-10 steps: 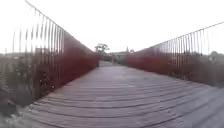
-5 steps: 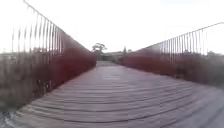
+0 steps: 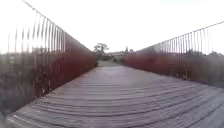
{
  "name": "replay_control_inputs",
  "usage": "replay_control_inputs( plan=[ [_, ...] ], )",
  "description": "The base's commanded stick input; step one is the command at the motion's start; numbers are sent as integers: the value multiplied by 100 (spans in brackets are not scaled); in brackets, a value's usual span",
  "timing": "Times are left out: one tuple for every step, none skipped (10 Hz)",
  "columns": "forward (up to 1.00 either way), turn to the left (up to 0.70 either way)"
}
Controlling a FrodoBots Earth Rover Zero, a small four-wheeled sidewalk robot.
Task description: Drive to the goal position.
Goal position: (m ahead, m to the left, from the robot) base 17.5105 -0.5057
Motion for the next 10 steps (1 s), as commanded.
replay_control_inputs(
  plan=[
    [70,0],
    [70,0],
    [70,0],
    [70,0],
    [70,0],
    [70,0],
    [70,0],
    [70,0],
    [70,0],
    [70,0]
  ],
)
